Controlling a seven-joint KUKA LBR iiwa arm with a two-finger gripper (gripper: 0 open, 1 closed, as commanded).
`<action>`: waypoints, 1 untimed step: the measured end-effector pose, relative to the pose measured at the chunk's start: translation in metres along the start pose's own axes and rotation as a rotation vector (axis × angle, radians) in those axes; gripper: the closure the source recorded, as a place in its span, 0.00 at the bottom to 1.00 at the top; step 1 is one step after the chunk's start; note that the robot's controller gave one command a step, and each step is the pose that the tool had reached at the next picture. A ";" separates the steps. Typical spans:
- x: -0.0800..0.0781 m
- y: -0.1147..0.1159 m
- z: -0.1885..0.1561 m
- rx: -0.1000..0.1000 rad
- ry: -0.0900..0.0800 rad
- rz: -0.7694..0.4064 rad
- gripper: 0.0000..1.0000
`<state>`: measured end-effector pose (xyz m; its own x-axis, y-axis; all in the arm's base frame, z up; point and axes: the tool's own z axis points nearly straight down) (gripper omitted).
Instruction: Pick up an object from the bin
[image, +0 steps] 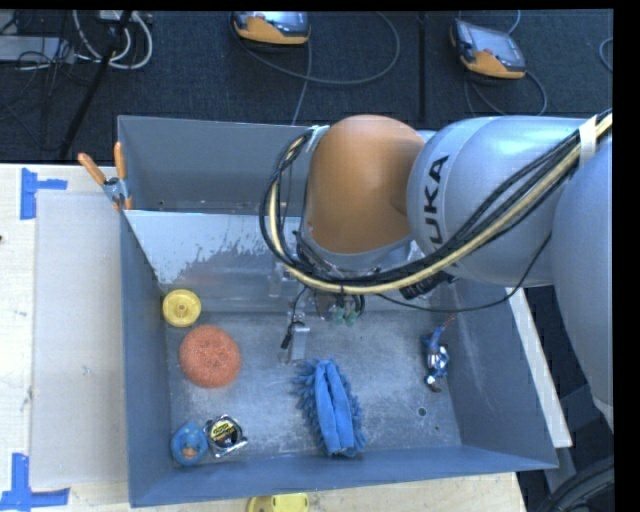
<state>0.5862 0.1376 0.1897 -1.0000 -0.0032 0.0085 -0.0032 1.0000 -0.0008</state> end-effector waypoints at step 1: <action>-0.002 -0.001 -0.005 -0.001 -0.008 0.004 0.00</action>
Offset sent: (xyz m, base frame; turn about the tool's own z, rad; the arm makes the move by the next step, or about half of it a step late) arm -0.0062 -0.0813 -0.1197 -0.4972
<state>0.5879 0.1368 0.1945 -1.0000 0.0007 0.0005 0.0007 1.0000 0.0004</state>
